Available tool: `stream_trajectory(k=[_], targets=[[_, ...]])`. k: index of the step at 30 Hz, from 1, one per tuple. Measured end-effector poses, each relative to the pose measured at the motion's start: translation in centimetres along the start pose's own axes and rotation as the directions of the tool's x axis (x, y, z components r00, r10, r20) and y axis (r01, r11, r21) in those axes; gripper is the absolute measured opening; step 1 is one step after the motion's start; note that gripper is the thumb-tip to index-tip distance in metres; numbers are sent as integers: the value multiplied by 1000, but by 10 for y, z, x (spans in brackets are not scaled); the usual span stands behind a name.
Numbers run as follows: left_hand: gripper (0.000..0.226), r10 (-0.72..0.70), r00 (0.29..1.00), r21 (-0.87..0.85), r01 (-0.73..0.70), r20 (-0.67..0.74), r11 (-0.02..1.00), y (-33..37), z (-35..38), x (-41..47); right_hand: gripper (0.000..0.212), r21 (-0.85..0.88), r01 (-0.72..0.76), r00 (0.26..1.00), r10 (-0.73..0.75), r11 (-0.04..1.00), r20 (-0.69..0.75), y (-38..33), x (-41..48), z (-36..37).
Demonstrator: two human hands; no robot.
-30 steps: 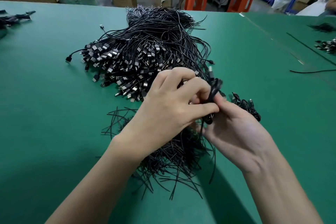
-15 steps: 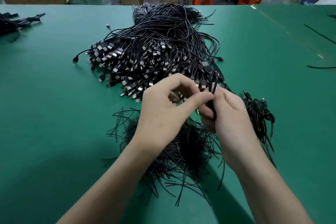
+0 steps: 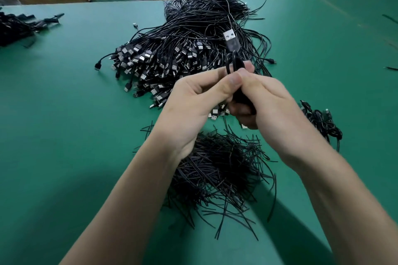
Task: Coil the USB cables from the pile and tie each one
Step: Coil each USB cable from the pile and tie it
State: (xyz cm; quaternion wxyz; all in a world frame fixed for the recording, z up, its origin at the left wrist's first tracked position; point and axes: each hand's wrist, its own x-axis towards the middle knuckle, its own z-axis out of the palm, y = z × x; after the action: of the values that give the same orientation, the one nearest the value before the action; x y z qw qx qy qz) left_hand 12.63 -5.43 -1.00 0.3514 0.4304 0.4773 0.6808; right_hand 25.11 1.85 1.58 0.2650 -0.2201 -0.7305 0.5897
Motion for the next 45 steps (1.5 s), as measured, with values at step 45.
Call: stream_trajectory(k=[45], targets=[[45, -520, 811, 963, 243, -266, -113, 18, -40, -2, 36, -264, 109, 992, -122, 958, -35, 15, 14, -12]])
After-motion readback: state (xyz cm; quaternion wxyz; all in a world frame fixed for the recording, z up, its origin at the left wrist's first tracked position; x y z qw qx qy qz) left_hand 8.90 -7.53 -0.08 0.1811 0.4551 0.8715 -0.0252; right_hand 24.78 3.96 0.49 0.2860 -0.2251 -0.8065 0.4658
